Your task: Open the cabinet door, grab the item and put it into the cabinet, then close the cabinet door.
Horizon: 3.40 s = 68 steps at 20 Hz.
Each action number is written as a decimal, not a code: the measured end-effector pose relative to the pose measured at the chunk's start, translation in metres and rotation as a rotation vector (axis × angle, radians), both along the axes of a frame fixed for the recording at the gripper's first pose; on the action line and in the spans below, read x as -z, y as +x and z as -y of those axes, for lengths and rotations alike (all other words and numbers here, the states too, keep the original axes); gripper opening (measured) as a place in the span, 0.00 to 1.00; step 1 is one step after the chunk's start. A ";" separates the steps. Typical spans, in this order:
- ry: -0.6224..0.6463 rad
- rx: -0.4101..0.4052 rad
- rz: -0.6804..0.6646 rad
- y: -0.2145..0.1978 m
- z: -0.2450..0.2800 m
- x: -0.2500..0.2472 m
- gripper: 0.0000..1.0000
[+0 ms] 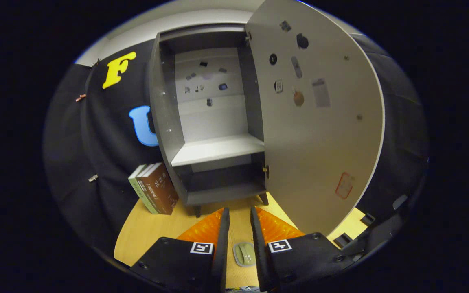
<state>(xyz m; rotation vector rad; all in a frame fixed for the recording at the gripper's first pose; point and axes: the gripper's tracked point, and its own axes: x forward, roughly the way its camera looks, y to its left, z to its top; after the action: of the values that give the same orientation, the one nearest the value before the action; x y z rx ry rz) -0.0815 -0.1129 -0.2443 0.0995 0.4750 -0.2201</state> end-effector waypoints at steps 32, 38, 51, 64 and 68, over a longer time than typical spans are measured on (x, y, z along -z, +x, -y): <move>0.053 -0.155 -0.785 -0.007 0.017 0.312 0.40; 0.038 -0.152 -0.801 -0.008 0.019 0.306 0.18; 0.007 -0.149 -0.364 0.095 -0.006 0.133 0.18; -0.058 -0.160 0.080 0.197 -0.035 -0.063 0.18; -0.084 -0.163 0.162 0.225 -0.040 -0.094 0.18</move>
<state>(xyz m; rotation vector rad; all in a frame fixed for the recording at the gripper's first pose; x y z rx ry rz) 0.1431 -0.0733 -0.1504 -0.0036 0.3104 -0.0710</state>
